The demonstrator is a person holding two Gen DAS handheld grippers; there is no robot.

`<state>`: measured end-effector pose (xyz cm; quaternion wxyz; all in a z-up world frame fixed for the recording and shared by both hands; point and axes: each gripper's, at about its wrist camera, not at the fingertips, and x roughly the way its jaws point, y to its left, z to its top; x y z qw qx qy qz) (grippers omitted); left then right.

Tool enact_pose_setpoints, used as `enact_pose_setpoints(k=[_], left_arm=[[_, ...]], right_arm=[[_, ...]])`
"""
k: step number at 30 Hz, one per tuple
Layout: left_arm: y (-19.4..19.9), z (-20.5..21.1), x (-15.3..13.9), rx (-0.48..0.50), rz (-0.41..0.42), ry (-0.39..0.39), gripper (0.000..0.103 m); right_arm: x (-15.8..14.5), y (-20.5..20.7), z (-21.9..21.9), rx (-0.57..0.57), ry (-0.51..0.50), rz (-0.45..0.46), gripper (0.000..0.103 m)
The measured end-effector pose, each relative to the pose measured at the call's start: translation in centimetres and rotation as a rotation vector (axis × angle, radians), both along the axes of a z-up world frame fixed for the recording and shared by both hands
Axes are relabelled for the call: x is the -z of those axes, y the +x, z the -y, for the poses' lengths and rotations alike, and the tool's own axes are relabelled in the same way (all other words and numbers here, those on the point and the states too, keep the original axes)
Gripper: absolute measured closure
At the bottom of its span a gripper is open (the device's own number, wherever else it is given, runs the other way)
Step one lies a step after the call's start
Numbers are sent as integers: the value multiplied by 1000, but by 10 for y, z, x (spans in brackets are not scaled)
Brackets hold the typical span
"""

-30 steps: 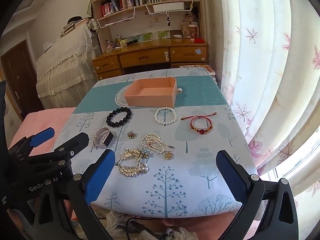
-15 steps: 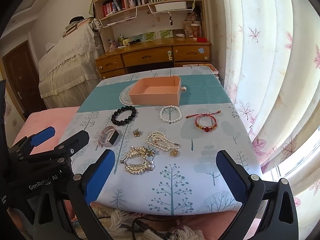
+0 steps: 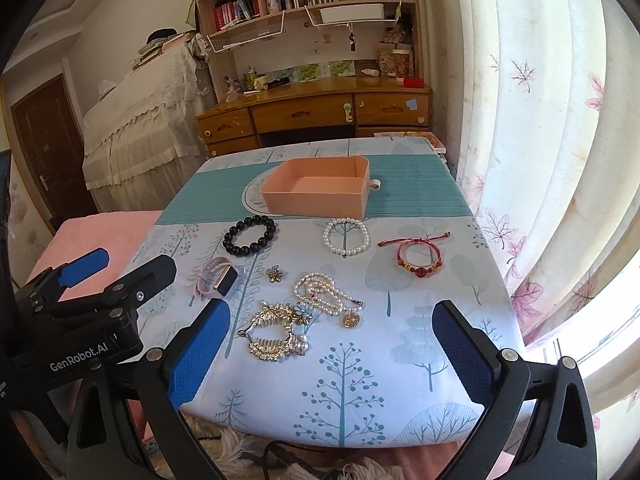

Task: Organize jewelry

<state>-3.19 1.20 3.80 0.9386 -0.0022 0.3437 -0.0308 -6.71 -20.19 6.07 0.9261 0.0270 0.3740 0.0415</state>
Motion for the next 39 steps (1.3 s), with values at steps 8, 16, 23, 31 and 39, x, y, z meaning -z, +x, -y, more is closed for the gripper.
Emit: enact_pose_setpoints(k=[8,16,23,31,39], left_arm=[[15,5,10,-20,-21,13,2],[31,-11,20,-21,-50,-17,2],[48,-24,22,-50,-43,-1,2],[80,-49,18,-17,-116,9,2],[157,-62,34,43,-279,58,2]], right_arm=[[8,22,4,-10,18,-20,0],[23,43,-2,-34,21,-53,0],[27,58,0,-27,19,-60,1],[11,85,12,-14,5,-62,7],[11,167,13,-73,-30,-202,38]])
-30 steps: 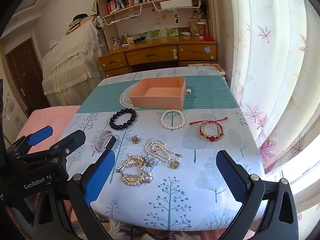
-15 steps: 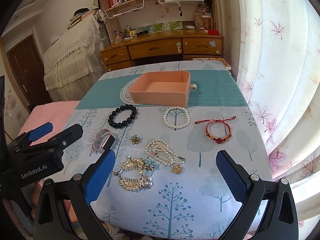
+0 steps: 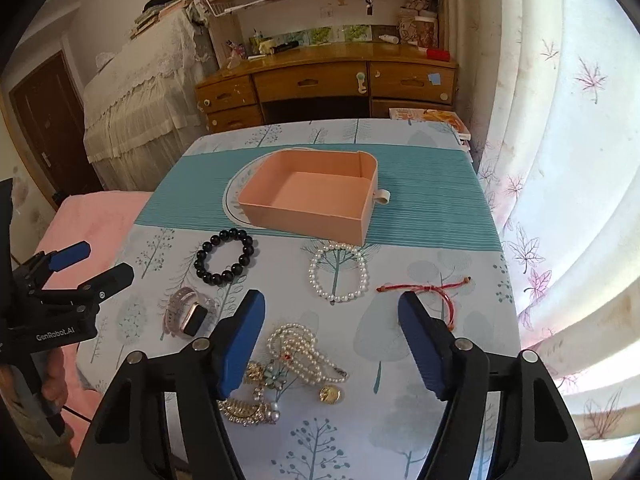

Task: Organize jewelry
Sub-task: 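Grasp black bead bracelet with left tool while right tool grasps pearl bracelet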

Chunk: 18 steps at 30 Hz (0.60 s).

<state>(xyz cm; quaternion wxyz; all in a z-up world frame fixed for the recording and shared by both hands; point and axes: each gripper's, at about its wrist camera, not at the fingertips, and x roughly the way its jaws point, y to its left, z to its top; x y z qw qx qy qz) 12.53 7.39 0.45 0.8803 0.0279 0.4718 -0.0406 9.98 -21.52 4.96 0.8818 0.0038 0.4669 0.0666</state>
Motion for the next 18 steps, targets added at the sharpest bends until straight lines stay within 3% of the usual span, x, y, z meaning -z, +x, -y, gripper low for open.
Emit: enact_pose_setpoints(k=[5,10,14,18], left_arm=[[63,-9,39,-9,-185,-15,3],[101,-14,76,-25,-298,20,12],[114,-14,105,-30,-354,19,20],[121,-13,116,-28,-383,40,23]], right_arm=[[38,74,7,0,16,-193,56],[90,126,5,-5,-8,-352,67],[122,147,0,-4,-38,-404,73],[138,160,-10,-18,-91,-407,79]])
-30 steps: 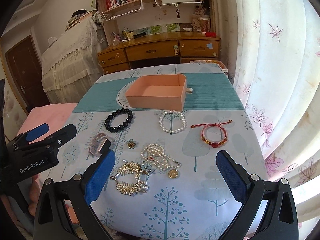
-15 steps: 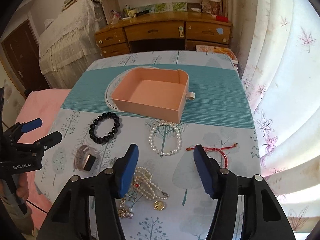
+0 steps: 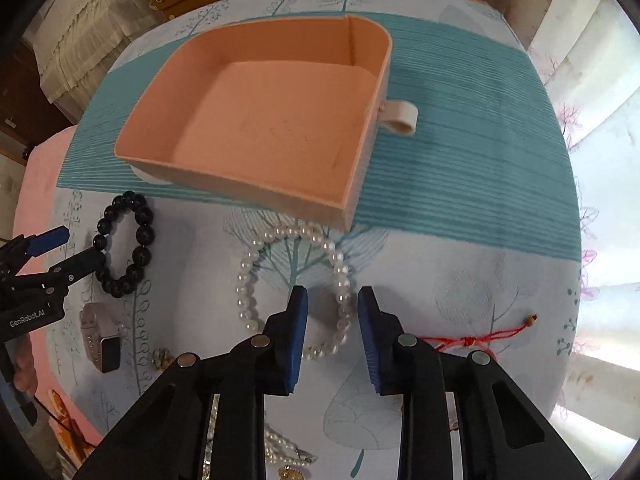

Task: Organize jewelry
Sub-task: 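Grasp black bead bracelet with left tool while right tool grasps pearl bracelet, then carry black bracelet into pink box with left tool while right drops pearl bracelet there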

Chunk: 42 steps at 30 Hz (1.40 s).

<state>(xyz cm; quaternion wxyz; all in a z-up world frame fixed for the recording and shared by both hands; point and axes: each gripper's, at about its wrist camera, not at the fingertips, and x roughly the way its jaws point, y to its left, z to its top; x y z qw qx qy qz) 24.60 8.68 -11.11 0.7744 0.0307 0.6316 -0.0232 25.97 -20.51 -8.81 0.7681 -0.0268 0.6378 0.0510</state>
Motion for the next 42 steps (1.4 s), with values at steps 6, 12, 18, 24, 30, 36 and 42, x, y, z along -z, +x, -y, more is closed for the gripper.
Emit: enact_pose_setpoints(k=[6,12,18,24,30,36,42], left_arm=[[9,7,7,33,-38,1,41],[10,16,5,49,-52,-25,90],[2,22,-26,18,8,-40,91],[-16,43,-101,58,138,-61,91],[-6,79,-167,111,259,-45,91],[18,107,-189,119,320,-101,91],[60,116,-144,75,262,-161,90]], right_arm=[[19,5,-8,-22,-58,-10,95],[29,2,-9,-28,-24,1,95],[8,-5,-13,-41,14,98,96],[-69,-11,-28,-54,34,202,96],[-136,3,-24,-36,70,308,96],[-170,27,-31,-12,76,332,95],[-129,59,-24,54,100,284,95]])
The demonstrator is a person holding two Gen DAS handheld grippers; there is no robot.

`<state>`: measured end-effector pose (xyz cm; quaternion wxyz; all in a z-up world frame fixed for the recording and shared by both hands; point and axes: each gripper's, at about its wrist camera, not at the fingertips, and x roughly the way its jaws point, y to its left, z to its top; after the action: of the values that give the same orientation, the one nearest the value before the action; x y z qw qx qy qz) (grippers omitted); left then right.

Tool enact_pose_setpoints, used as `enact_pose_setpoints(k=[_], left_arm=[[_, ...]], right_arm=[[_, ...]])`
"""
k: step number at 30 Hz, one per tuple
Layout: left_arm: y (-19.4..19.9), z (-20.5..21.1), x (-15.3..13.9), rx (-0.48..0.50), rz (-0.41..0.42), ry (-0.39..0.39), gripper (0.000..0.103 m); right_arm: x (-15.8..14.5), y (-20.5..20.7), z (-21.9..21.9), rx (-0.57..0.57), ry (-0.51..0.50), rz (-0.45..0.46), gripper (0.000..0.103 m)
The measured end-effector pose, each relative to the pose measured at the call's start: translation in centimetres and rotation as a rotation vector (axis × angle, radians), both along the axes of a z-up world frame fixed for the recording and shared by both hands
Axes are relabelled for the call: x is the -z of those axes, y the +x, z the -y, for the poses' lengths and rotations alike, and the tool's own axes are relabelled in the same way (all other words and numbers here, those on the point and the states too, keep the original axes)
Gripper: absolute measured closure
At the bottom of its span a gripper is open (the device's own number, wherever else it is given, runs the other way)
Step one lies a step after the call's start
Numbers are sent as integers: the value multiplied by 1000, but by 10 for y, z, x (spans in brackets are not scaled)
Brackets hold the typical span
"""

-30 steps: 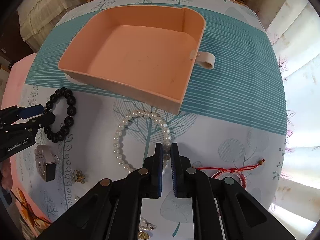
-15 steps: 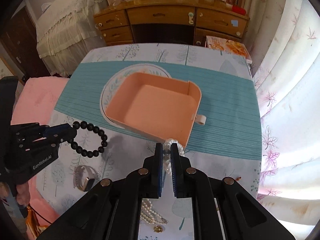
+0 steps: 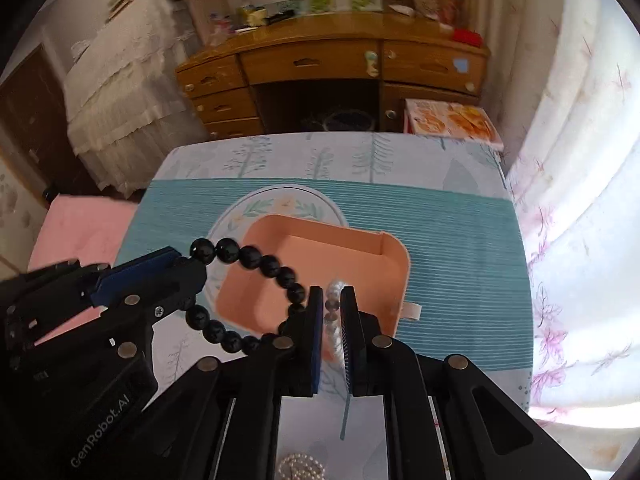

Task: Organize jewelry
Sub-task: 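Carry black bracelet into pink box with left tool while right drops pearl bracelet there, then withdraw both open tools from the pink box toward remaining jewelry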

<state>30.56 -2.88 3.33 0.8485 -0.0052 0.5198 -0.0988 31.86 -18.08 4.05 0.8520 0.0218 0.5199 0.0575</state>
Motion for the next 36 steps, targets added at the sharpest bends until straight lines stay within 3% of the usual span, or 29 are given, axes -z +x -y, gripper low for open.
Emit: enact_pose_setpoints(k=[5,10,21,27,36], left_arm=[[16,-11,45,1,-116,-7,88],[11,-24,56,-17,-116,44,85],[-31,-38,35,-1,-51,85,85],[-64,-36,17,13,-14,85,85],[-115,-35,-9,47,49,65,85]], right_arm=[[29,8,19,34,12,-22,84],[35,0,31,31,9,0,79],[20,-38,46,37,20,10,78],[11,-69,48,28,14,32,68],[-7,-120,42,-4,27,79,68]])
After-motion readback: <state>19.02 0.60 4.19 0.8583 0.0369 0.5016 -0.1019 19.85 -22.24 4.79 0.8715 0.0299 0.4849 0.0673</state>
